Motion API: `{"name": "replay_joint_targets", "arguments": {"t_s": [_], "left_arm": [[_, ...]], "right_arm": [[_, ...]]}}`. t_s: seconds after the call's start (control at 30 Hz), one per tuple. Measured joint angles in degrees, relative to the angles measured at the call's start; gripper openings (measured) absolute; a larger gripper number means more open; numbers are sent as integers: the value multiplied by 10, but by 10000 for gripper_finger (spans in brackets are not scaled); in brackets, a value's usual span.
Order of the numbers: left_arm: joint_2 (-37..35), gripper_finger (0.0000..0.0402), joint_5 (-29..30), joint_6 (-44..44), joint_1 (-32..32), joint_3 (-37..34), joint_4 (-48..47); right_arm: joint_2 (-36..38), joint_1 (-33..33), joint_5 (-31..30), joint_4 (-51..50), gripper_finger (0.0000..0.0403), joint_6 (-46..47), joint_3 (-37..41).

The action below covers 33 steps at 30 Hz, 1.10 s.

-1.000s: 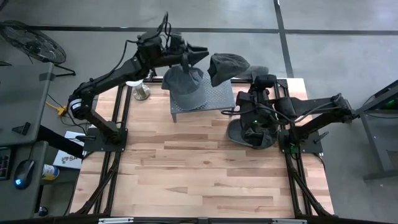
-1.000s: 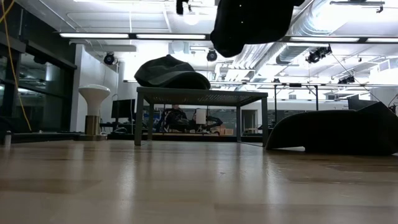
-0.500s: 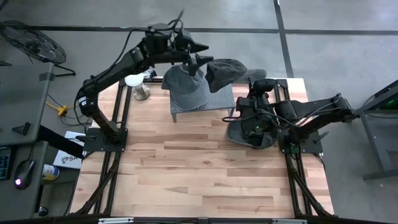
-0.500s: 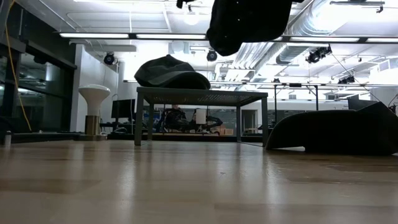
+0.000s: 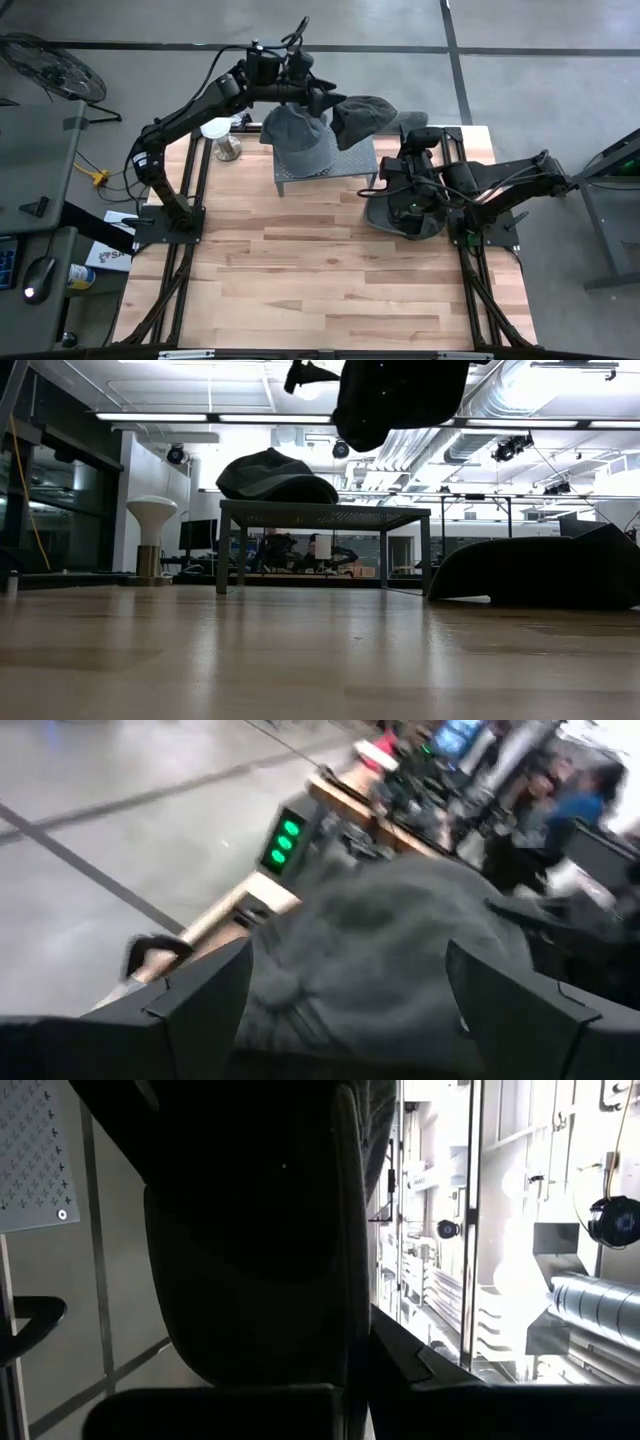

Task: Pick & Place hat
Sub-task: Put the top black cap on the shelf

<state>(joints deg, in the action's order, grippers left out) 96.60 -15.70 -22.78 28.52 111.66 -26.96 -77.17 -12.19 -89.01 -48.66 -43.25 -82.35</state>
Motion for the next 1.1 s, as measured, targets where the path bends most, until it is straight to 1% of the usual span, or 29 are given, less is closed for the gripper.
{"name": "replay_joint_targets", "arguments": {"t_s": [0.03,0.1,0.17,0.23,0.33,0.47,0.57,0.67,0.87,1.0,1.1], "left_arm": [[0,328,-14,9,0,0,-7],[1,328,-46,72,-1,0,-17],[1,328,-87,181,-2,0,-19],[-1,328,-106,276,-8,0,-22],[-10,328,-65,397,-14,0,-39],[-10,328,33,522,-27,0,-42],[-5,328,61,591,-38,0,-38],[5,328,73,629,-49,0,-35],[20,328,116,650,-58,-1,5],[21,328,118,646,-57,-1,34],[21,326,117,647,-58,-1,37]], "right_arm": [[0,0,0,0,5,2,0],[3,0,0,0,5,2,0],[6,0,-5,2,5,7,0],[10,0,-8,5,5,11,0],[17,0,-9,5,5,11,0],[26,0,-9,5,5,10,0],[27,0,-9,6,5,10,0],[27,0,-6,7,4,9,0],[27,0,-5,14,4,6,0],[27,-5,-3,14,4,4,0],[27,-6,0,16,4,3,0]]}}
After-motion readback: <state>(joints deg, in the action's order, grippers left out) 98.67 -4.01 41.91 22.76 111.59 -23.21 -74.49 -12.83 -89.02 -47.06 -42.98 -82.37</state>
